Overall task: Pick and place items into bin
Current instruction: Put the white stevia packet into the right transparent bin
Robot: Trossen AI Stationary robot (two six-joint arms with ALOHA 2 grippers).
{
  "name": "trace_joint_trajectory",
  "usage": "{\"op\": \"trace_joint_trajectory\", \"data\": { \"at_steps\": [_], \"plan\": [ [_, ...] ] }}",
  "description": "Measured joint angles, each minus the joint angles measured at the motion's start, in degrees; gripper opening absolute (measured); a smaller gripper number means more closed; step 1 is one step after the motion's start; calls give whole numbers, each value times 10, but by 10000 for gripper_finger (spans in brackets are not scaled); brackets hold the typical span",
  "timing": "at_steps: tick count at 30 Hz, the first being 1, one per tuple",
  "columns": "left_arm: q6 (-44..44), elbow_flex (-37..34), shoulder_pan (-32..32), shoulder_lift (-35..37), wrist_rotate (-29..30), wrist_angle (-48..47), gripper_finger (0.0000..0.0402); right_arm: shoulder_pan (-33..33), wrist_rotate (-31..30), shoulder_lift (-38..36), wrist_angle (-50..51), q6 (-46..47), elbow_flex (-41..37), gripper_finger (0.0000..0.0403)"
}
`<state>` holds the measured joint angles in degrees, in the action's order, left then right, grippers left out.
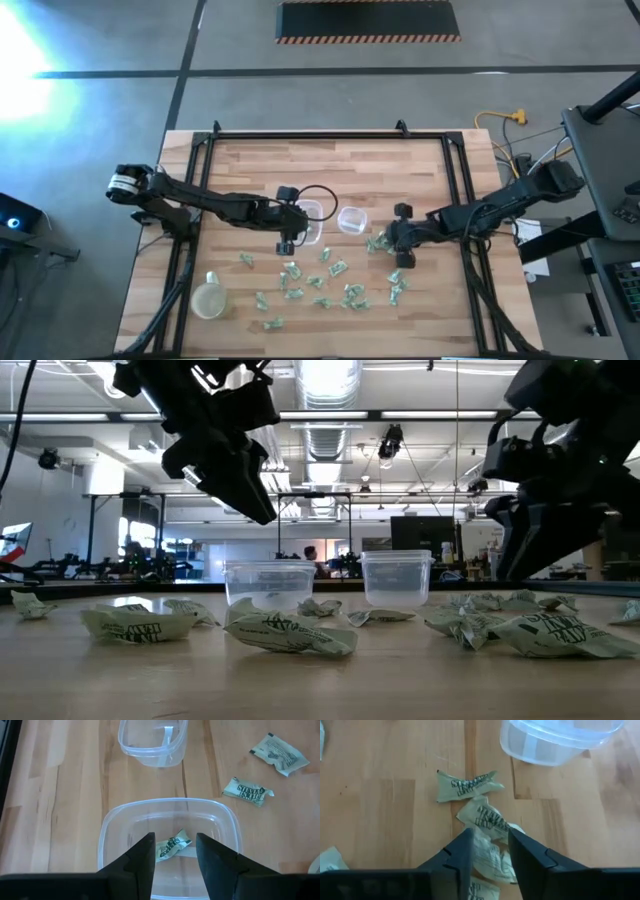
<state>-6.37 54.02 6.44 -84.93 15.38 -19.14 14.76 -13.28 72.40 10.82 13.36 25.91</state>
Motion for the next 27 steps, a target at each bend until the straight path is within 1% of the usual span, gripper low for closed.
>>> {"op": "trace_joint_trajectory", "data": {
  "at_steps": [7,10,13,17,25,27],
  "plan": [
    [0,0,0,0,0,0,125,0,0,12,28,24,2,155],
    [0,0,0,0,-1,1,125,0,0,12,33,28,1,161],
    [0,0,0,0,-1,1,125,0,1,12,44,34,0,156],
    [0,0,0,0,-1,1,125,0,5,13,54,40,-2,127],
    [0,0,1,0,-2,1,125,0,14,17,53,26,-2,24],
    [0,0,1,0,-2,1,125,0,15,16,54,17,0,13]
  ]
}}
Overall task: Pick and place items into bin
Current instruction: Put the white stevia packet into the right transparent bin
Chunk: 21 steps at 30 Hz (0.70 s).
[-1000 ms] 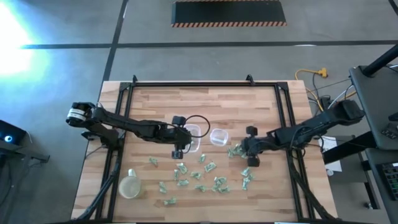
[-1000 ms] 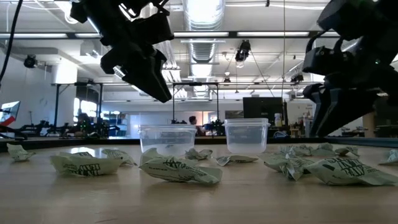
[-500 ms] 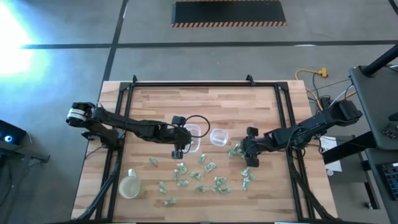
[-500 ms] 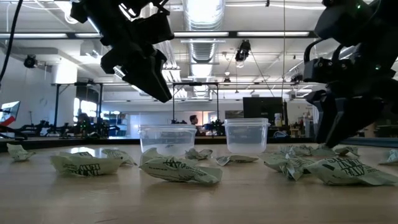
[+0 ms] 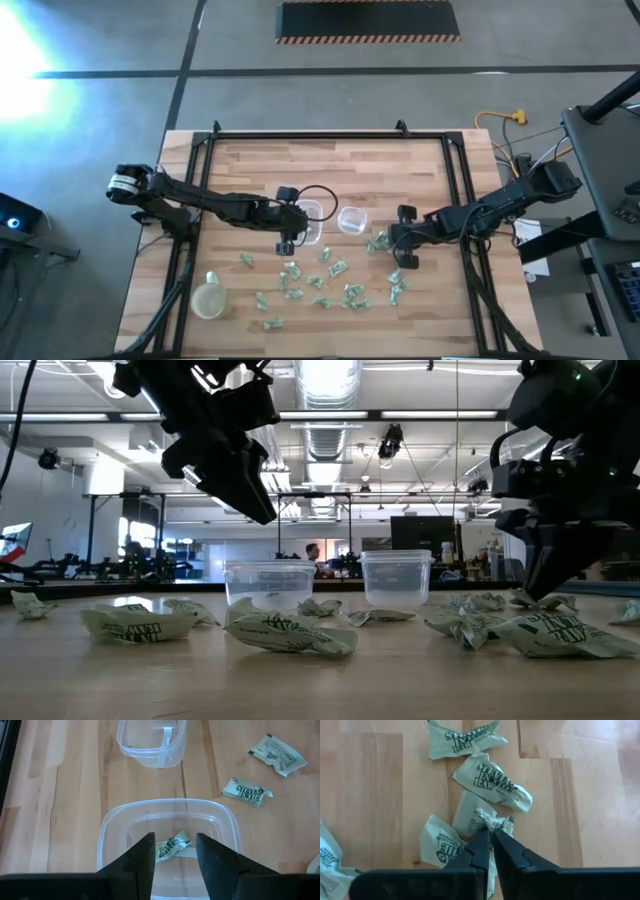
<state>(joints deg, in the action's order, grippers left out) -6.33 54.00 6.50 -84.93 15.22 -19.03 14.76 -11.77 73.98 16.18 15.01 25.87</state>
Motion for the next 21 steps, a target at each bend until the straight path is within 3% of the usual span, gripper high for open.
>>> {"op": "trace_joint_trajectory", "data": {
  "at_steps": [8,15,18,21],
  "plan": [
    [0,0,0,0,0,1,125,0,-8,-19,5,-46,22,9],
    [0,0,0,0,0,5,125,0,-114,-46,17,-95,57,9],
    [0,0,0,0,0,5,125,0,-162,-46,-30,-125,64,9],
    [0,0,0,0,0,7,125,-2,-167,-33,-109,-177,58,9]
  ]
}}
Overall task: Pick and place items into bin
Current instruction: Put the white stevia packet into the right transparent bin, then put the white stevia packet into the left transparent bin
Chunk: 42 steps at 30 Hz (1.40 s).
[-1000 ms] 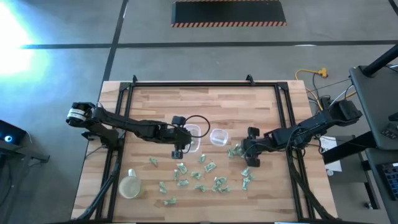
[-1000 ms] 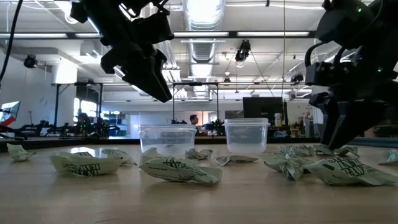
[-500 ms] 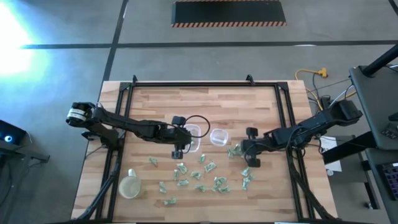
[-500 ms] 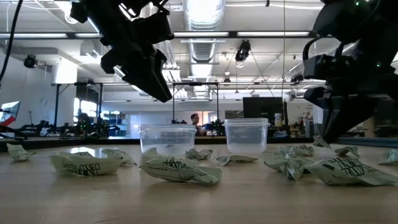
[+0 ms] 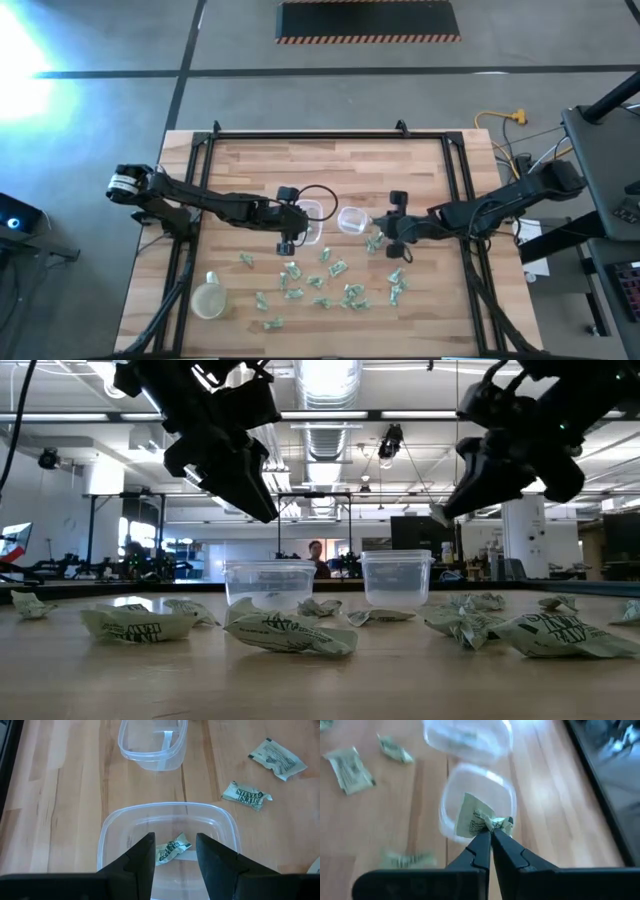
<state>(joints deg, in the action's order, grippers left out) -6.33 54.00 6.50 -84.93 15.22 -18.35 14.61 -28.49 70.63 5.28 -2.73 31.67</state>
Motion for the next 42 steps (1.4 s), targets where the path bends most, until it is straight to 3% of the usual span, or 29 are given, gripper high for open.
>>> {"op": "trace_joint_trajectory", "data": {
  "at_steps": [4,10,24,28,36,42],
  "plan": [
    [0,0,0,0,0,0,125,0,-8,31,-55,-53,-2,9],
    [0,0,0,0,0,3,125,-1,-106,85,-137,-106,-3,9],
    [0,0,0,0,0,4,125,-4,-96,118,-169,-122,7,13],
    [0,0,0,0,0,4,125,-4,-54,118,-171,-122,6,39],
    [0,0,0,0,0,3,125,-3,-80,112,-179,-131,7,113],
    [0,0,12,0,-3,-6,125,21,-77,93,-176,-151,9,128]
  ]
}}
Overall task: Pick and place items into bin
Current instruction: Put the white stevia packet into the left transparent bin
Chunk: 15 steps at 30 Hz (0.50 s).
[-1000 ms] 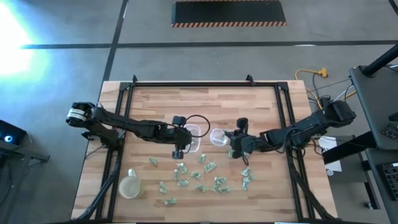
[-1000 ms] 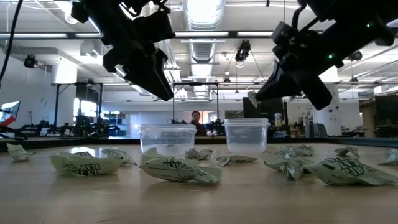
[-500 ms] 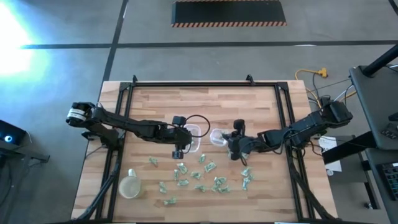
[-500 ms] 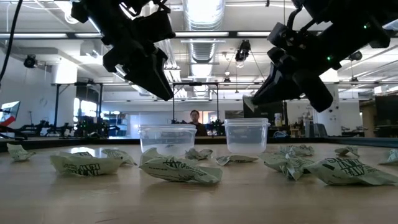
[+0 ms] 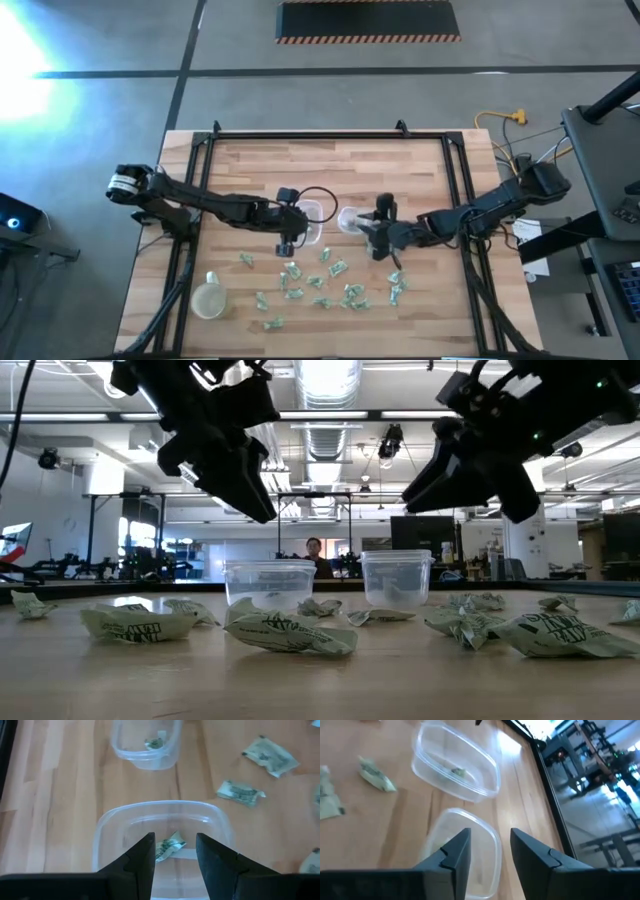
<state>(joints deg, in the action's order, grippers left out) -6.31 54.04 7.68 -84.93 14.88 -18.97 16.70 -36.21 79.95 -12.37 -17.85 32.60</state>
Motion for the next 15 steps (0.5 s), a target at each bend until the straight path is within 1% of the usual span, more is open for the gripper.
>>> {"op": "trace_joint_trajectory", "data": {
  "at_steps": [6,8,10,15],
  "plan": [
    [0,10,47,3,-2,1,125,38,0,-33,40,5,0,119],
    [-2,12,65,3,-2,26,125,49,1,-45,56,15,0,114],
    [-10,10,81,-3,-3,70,125,58,1,-58,75,26,0,109],
    [-52,13,116,-57,-13,148,125,72,2,-71,87,43,0,99]
  ]
}}
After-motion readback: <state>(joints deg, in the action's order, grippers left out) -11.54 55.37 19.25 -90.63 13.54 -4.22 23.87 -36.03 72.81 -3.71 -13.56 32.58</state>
